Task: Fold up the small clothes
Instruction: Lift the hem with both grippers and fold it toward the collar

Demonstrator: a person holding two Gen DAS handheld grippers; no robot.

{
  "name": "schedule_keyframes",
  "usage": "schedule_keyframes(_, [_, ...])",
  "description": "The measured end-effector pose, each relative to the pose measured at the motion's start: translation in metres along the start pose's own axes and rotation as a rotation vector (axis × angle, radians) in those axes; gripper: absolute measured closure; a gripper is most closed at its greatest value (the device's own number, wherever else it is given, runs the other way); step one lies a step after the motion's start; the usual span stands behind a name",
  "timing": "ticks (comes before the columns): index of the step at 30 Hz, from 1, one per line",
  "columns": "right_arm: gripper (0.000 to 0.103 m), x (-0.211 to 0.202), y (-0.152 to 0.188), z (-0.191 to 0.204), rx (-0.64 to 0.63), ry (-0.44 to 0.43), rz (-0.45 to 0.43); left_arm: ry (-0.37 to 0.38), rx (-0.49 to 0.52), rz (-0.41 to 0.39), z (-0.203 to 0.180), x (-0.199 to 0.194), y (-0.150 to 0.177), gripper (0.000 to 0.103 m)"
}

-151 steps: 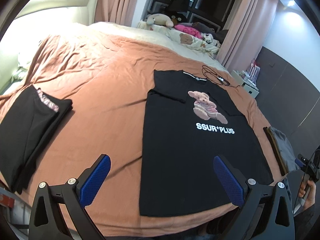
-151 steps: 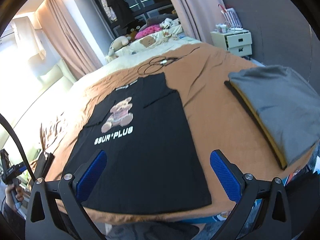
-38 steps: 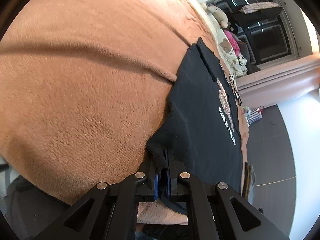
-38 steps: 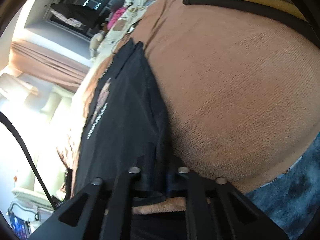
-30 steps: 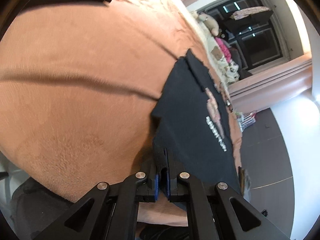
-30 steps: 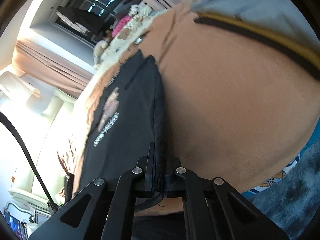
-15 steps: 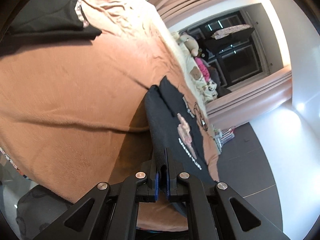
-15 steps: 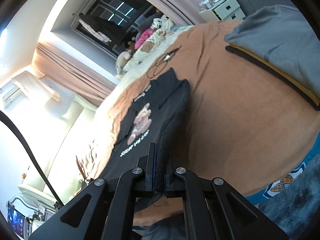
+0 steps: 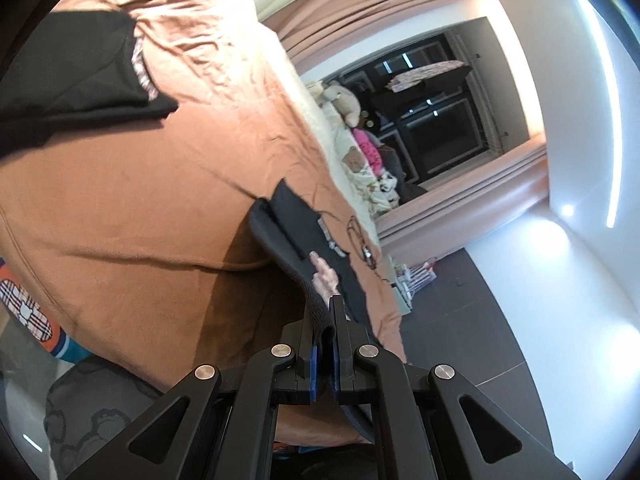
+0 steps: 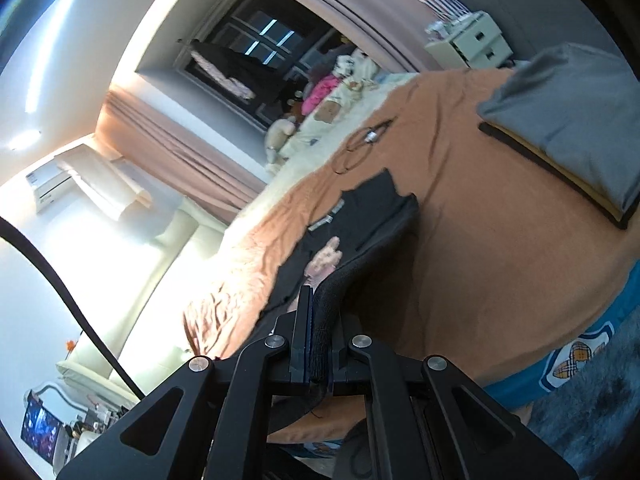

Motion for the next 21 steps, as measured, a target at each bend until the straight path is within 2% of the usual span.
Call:
schedule_keyframes(14, [0.101, -0.027, -0.004, -0.009, -0.010, -0.127, -0.105, 0.127, 0.111, -0.072, -0.077, -0.057, -0.024, 0.098])
schedule_keyframes(21, [0.101, -0.006, 0.006, -0.035, -0.015, -0.116, -0.102, 0.115, 0.110, -0.059, -0.067, -0.046, -0.022, 0.098])
Point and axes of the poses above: each gripper's, at about its wrist camera, not at the fingertips, and x roughly the way its jaws point, z to its left, y to its underside, the point moved 4 cm from there along x, roughly the way its jaws point, and after that the axes turned 9 degrees about -z, right-handed, at the moved point
